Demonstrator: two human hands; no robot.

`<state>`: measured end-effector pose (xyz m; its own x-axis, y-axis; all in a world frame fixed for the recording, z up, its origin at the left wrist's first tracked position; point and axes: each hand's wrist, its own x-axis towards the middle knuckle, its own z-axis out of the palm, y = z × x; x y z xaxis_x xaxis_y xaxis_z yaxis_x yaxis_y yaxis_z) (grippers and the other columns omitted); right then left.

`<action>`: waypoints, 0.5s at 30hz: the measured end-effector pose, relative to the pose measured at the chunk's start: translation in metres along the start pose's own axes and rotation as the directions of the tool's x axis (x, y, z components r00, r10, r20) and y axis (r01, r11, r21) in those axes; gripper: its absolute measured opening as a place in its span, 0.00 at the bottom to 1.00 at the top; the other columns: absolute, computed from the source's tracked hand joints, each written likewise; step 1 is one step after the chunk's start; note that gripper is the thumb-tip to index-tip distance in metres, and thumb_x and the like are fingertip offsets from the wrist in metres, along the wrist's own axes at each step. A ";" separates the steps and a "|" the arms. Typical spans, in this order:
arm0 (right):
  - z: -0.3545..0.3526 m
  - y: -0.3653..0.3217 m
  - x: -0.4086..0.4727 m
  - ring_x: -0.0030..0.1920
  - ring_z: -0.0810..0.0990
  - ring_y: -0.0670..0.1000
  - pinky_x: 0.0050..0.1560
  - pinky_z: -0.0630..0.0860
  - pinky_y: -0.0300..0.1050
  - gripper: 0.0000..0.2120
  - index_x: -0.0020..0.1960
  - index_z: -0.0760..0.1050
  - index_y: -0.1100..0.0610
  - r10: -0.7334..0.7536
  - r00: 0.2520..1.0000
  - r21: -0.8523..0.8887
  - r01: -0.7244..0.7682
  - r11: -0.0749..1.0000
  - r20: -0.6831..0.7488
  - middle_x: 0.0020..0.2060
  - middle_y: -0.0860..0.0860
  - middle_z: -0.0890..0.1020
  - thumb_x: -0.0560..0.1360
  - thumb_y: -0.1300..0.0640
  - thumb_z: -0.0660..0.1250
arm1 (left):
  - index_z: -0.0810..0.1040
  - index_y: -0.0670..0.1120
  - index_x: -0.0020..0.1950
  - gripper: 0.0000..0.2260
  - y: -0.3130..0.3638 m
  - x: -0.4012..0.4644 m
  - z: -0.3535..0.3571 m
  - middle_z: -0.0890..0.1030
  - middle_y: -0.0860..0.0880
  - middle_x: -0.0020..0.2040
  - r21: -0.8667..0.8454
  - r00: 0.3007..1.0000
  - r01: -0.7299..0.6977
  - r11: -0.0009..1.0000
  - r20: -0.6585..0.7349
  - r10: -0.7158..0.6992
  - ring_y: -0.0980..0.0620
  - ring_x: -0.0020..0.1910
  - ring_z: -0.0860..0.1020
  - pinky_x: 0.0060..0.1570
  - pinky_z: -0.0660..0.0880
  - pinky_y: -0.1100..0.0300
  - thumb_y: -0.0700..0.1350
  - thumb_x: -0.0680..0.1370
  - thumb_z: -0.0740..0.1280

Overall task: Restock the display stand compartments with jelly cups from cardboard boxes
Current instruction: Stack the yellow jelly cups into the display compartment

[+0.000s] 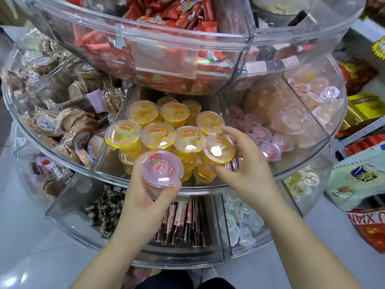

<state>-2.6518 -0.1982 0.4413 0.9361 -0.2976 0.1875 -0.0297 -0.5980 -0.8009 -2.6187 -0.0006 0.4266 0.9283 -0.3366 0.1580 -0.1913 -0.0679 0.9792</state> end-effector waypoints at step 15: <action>0.000 -0.001 -0.014 0.59 0.70 0.33 0.56 0.65 0.22 0.37 0.66 0.60 0.36 0.059 0.996 0.116 -0.051 0.992 -0.061 0.59 0.32 0.68 0.63 0.46 0.76 | 0.70 0.70 0.53 0.18 0.018 0.001 0.001 0.76 0.67 0.51 0.091 0.999 -0.043 0.995 0.013 0.042 0.67 0.52 0.74 0.50 0.67 0.79 0.55 0.66 0.68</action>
<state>-2.6644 -0.1934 0.4395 0.9094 -0.3774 0.1748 -0.0370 -0.4919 -0.8698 -2.6213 -0.0029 0.4442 0.9152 -0.3513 0.1974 -0.2592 -0.1381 0.9559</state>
